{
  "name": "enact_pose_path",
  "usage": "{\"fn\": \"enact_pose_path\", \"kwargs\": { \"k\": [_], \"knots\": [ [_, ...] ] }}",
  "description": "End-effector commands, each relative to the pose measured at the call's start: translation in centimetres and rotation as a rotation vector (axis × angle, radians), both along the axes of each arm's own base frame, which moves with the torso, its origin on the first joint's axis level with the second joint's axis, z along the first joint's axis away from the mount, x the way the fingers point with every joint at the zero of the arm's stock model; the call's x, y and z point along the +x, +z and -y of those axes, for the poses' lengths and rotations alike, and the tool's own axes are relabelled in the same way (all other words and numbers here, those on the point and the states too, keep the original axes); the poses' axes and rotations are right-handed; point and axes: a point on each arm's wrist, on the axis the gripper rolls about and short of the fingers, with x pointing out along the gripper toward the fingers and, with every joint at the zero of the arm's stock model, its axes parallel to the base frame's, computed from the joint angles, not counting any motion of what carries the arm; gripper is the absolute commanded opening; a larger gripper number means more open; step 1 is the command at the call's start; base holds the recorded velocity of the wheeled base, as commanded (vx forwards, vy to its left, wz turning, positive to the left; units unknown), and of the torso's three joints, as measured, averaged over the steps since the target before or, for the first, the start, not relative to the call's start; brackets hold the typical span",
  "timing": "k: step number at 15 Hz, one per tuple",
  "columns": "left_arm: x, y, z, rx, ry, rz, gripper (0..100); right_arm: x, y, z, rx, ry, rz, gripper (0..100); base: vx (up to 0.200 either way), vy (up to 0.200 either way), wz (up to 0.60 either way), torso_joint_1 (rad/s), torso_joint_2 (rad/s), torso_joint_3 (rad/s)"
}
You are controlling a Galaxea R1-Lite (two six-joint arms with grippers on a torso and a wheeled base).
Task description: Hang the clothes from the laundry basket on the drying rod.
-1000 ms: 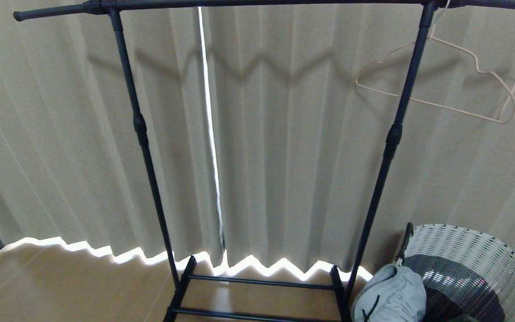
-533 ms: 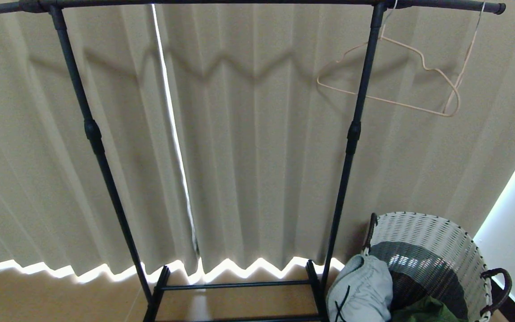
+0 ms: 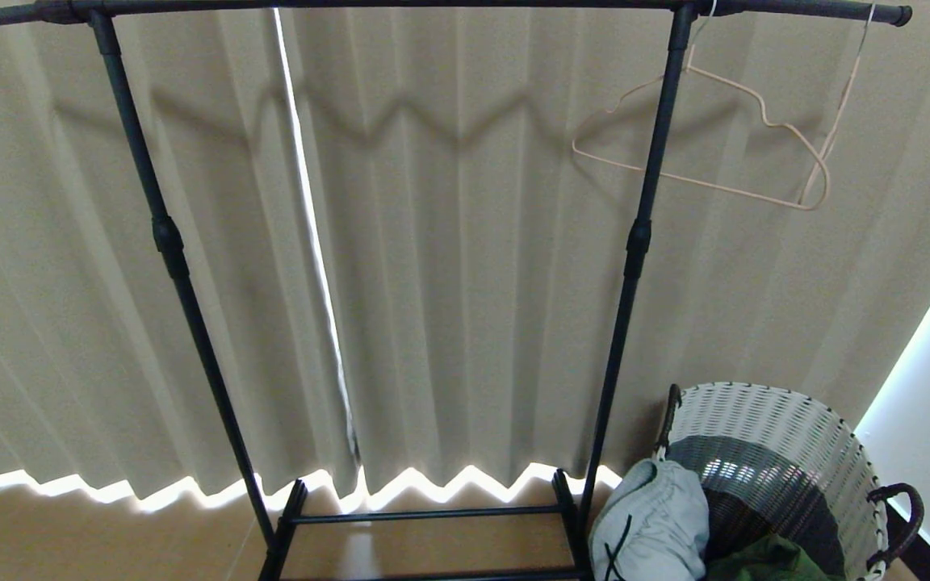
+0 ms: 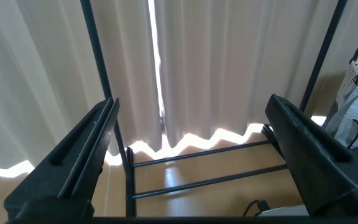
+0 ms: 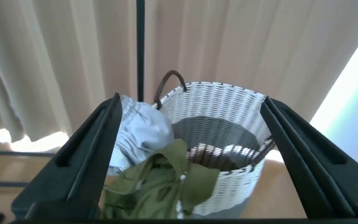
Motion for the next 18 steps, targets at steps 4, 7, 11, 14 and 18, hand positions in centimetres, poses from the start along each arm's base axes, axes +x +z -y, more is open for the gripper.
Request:
{"fn": "enact_pose_path", "kwargs": {
  "k": [4, 7, 11, 14, 18],
  "knots": [
    [0.0, 0.0, 0.0, -0.001, 0.000, -0.001, 100, 0.7, 7.1, 0.2, -0.199, 0.119, -0.127, 100, 0.000, 0.000, 0.00, 0.000, 0.00, 0.000],
    [0.0, 0.0, 0.0, 0.000, 0.000, 0.000, 100, 6.2, 8.1, -0.4, -0.305, 0.151, -0.453, 100, 0.000, 0.000, 0.00, 0.000, 0.00, 0.000],
    [0.0, 0.0, 0.0, -0.001, 0.000, -0.001, 100, 11.3, 4.6, -0.7, -0.448, 0.228, -0.867, 100, 0.000, 0.000, 0.00, 0.000, 0.00, 0.000],
    [0.0, 0.0, 0.0, -0.001, 0.000, -0.001, 100, 12.0, 1.6, -0.8, -0.527, 0.326, -1.076, 100, 0.000, 0.000, 0.00, 0.000, 0.00, 0.000],
    [0.0, 0.0, 0.0, -0.003, 0.002, -0.001, 100, 12.0, -2.3, -0.8, -0.540, 0.396, -1.292, 100, 0.000, 0.000, 0.00, 0.000, 0.00, 0.000]
  ]
}}
